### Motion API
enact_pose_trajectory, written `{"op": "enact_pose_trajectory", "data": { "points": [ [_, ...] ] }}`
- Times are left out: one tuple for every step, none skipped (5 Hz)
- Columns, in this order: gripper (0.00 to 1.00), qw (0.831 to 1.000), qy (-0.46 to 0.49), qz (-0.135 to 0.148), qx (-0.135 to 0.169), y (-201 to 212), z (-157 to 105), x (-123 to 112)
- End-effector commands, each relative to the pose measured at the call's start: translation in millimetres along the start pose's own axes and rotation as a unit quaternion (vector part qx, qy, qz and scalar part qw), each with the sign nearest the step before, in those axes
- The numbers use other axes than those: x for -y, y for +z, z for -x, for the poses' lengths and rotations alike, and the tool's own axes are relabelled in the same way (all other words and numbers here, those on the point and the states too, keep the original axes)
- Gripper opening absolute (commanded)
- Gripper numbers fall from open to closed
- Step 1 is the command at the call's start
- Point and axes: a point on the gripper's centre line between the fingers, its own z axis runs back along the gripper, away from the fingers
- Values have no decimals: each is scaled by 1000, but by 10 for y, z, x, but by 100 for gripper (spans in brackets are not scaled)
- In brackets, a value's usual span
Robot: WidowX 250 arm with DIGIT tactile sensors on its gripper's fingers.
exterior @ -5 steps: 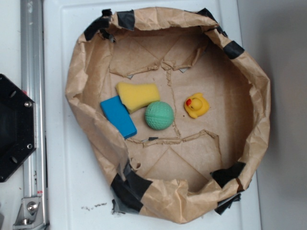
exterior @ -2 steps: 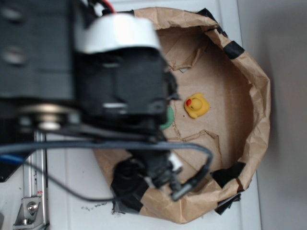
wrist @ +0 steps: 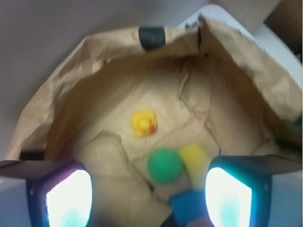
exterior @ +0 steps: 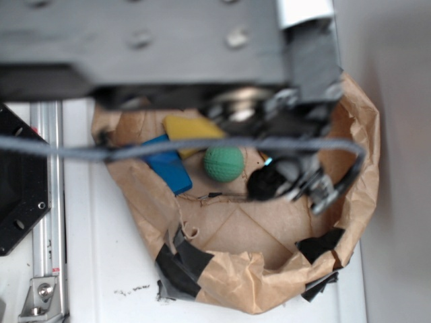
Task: Grab the yellow duck.
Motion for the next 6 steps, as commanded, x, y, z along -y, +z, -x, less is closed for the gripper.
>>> {"op": "enact_pose_trajectory", "data": {
  "points": [
    [100,999,7,17,29,186,-172,-38],
    [100,999,7,17,29,186,-172,-38],
    [100,999,7,17,29,186,-172,-38],
    [100,998,56,7,39,-141,-199,-90],
    [100,997,65,13,30,-385,-189,-60],
    [100,998,59,2,17,-592,-271,-93]
  ]
}}
